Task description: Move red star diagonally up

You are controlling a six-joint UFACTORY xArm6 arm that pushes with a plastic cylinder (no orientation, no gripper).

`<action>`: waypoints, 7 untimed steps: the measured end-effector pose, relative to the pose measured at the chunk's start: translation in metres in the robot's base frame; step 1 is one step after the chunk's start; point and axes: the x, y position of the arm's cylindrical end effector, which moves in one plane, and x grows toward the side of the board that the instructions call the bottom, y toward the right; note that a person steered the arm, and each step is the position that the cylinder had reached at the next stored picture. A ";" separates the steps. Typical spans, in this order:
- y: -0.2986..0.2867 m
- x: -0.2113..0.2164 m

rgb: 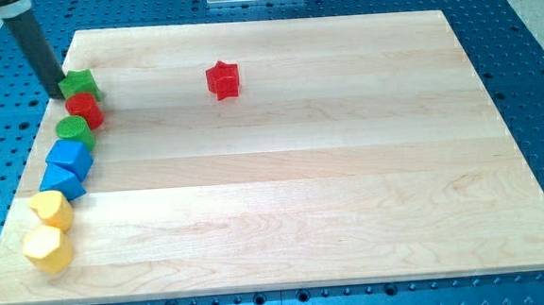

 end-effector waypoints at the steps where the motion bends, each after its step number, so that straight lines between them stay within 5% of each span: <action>1: 0.004 -0.003; 4: 0.023 -0.031; 6: 0.258 -0.066; 7: 0.275 0.003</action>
